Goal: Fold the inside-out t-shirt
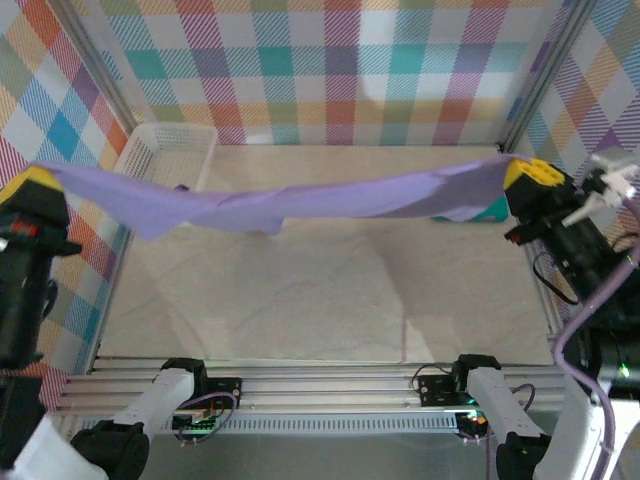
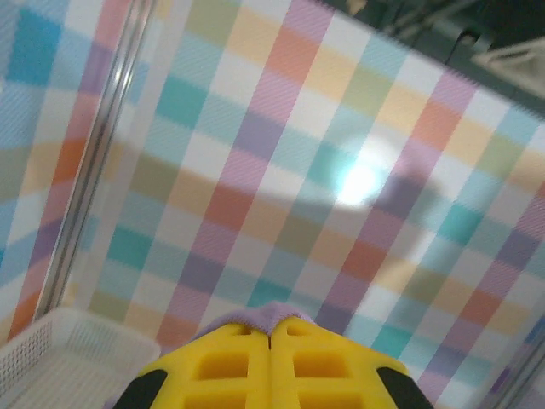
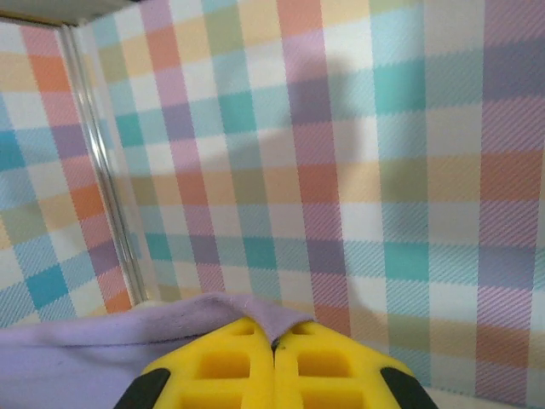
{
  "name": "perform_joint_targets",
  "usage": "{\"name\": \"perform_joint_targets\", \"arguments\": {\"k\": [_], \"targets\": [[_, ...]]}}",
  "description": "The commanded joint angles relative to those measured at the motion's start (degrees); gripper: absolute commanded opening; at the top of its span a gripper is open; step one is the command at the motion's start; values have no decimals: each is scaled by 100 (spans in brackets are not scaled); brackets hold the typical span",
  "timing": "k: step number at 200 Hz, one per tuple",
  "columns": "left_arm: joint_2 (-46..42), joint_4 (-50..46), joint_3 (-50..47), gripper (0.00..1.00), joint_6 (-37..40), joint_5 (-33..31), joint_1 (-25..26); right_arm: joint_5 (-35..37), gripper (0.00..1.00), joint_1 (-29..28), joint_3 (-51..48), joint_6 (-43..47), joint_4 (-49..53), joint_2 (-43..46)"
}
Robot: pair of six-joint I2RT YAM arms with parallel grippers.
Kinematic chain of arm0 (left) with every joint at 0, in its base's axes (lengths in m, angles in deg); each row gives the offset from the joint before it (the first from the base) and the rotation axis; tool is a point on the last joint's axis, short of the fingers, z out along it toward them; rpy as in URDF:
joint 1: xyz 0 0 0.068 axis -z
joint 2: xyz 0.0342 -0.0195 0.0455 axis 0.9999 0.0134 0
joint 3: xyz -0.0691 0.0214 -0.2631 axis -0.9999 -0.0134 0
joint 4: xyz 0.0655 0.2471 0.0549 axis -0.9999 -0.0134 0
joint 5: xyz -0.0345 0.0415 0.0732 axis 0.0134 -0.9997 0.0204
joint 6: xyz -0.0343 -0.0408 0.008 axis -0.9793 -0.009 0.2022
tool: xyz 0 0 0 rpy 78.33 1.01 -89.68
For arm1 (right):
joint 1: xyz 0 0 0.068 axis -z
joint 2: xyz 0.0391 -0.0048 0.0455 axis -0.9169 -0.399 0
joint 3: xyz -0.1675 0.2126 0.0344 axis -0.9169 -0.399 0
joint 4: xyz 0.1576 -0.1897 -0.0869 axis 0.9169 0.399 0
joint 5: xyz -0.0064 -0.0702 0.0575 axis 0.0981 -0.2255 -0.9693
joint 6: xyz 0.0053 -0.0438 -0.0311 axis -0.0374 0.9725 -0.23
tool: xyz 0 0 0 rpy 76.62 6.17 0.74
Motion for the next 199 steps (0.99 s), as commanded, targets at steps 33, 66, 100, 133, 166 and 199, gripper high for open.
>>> {"name": "perform_joint_targets", "arguments": {"k": [33, 66, 100, 133, 166, 199], "targets": [[513, 15, 1002, 0, 486, -320, -60, 10, 0, 7, 991, 70, 645, -99], [1536, 6, 1648, 0, 713, -580, -9, 12, 0, 5, 1102, 110, 413, -586], [2793, 304, 1620, 0, 848, -601, -19, 22, 0, 11, 763, 181, -138, -1382], [4119, 712, 1510, 0, 890, -530, -34, -30, 0, -22, 229, 166, -935, -2479], [5775, 1236, 1605, 1, 913, -343, -58, 293, 0, -332, 116, 346, -1695, -4219], [8414, 976, 3694, 15, 823, 61, -70, 530, 2, -425, 1866, 365, -1471, -6985]]}}
